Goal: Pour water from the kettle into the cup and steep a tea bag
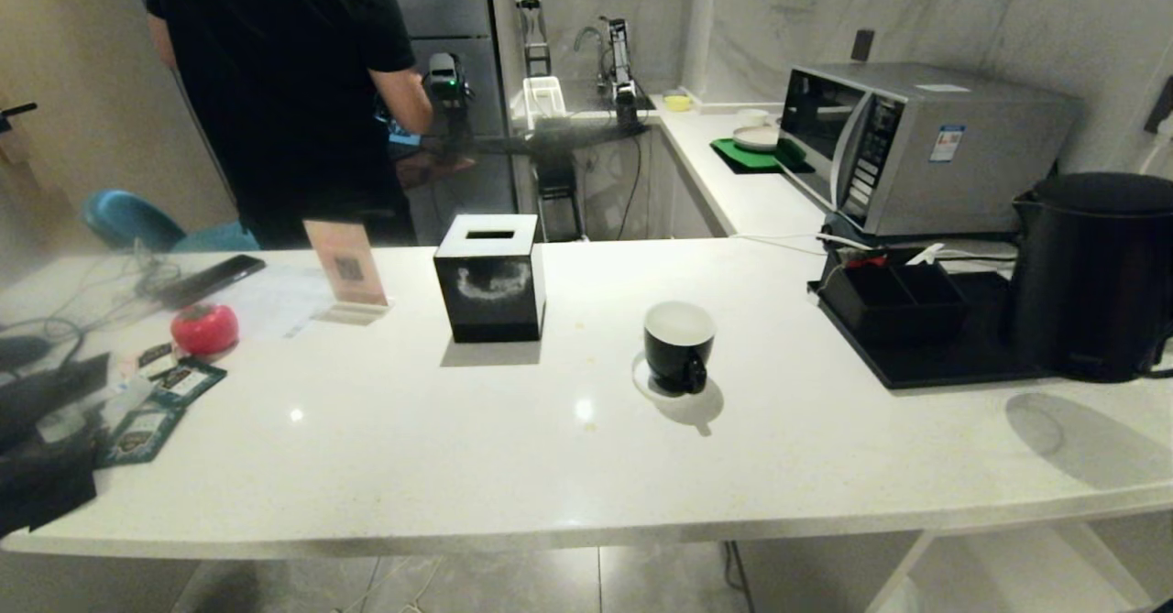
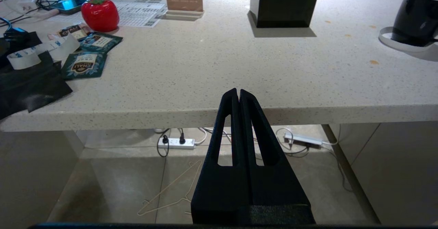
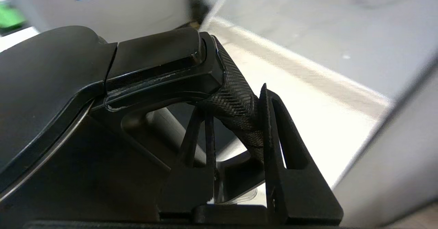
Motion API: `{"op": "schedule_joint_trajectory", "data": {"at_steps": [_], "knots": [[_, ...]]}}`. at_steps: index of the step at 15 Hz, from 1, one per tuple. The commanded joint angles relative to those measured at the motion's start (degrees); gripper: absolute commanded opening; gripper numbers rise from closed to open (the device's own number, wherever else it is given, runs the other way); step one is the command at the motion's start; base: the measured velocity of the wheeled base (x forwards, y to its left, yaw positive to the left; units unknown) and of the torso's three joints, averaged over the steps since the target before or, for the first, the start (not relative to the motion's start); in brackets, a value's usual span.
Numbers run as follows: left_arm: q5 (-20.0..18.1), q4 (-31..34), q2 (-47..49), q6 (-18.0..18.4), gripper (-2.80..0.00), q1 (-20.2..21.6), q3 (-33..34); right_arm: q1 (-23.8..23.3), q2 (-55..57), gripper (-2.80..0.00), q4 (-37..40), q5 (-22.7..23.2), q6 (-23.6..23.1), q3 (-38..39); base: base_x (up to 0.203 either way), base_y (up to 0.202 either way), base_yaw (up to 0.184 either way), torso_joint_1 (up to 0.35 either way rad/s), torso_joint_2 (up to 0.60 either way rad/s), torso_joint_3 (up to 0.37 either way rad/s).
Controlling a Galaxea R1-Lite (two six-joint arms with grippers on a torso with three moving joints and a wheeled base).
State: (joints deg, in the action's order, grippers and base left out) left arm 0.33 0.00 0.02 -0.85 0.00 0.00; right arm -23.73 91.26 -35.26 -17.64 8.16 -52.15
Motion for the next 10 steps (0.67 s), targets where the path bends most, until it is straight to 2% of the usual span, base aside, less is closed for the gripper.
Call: {"op": "schedule_joint_trajectory", "data": {"at_steps": [1,10], "knots": [[0.0,0.0,0.0,0.0,-2.8,0.0,0.0,-2.0,0.1,-2.8,-0.3,-0.1,0.1,-0.1,0.0,0.0,0.0,0.0,0.0,0.0],[0.0,0.0,0.0,0.0,-2.8,0.0,0.0,-6.0,2.9,-2.8,-1.2,-0.2,2.5,0.0,0.0,0.0,0.0,0.0,0.0,0.0]]}}
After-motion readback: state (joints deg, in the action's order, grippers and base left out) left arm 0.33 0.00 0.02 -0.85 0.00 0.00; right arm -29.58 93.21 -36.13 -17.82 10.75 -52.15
